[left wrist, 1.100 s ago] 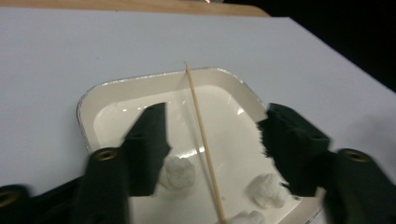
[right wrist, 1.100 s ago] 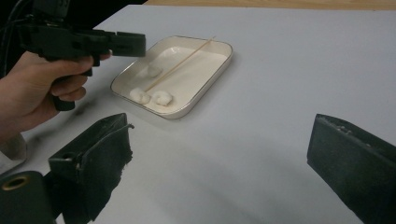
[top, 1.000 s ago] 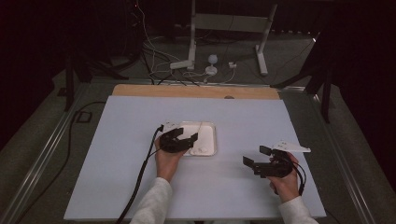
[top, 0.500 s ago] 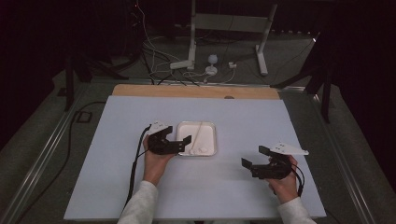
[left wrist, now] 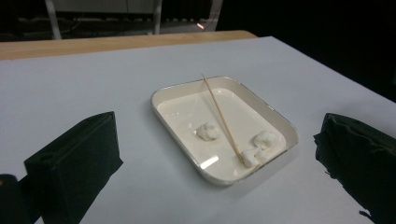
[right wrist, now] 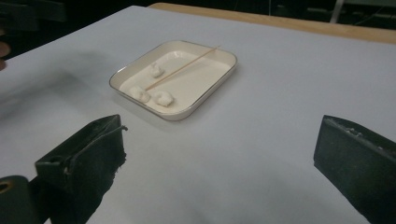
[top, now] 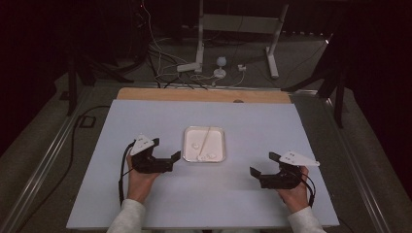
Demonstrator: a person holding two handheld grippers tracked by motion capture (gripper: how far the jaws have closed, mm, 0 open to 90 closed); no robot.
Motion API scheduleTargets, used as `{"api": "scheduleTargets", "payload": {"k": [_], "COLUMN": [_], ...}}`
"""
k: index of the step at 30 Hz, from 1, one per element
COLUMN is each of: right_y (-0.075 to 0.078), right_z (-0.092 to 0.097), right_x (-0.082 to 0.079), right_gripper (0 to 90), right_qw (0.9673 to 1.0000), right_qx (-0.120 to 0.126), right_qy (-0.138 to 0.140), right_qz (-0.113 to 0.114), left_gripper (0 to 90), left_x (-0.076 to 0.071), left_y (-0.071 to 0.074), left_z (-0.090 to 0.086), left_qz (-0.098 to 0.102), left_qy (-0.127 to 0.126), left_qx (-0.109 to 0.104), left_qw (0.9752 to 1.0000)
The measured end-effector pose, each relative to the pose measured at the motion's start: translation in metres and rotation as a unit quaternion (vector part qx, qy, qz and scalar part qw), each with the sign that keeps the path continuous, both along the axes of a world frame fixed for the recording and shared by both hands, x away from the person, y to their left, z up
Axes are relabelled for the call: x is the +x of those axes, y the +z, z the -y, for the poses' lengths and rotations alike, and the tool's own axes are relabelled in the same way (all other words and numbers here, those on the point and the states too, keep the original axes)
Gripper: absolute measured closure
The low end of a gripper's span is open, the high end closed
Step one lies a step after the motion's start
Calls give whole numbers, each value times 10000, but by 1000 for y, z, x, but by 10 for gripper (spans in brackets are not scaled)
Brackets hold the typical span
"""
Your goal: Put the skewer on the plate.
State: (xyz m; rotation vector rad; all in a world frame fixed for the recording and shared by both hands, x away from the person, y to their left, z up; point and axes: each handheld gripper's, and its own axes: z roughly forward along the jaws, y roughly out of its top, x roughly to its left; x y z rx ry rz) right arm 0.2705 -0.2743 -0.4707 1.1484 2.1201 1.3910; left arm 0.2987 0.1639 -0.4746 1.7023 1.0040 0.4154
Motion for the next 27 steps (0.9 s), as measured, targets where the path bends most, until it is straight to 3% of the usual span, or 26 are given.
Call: {"api": "scheduleTargets", "payload": {"k": [9,20,27], "right_y": [-3,-5,-6], "right_z": [1,8,12], "right_x": [-4,-8,-9], "right_gripper": [12,0,0], "right_qw": [9998,9989,9985], "right_qx": [22,-36,-65], "right_qy": [-75,-252,-329], "right_qz": [205,398,443], "left_gripper": [5,5,4], "left_x": [-27,-41,-45], "left_y": [-1,2,6], "left_z": [-28,-56,-72], "left_qz": [430,592,658], "left_qy": [87,472,655], "left_qx": [114,103,-84], "left_qw": [9990,9971,9956]}}
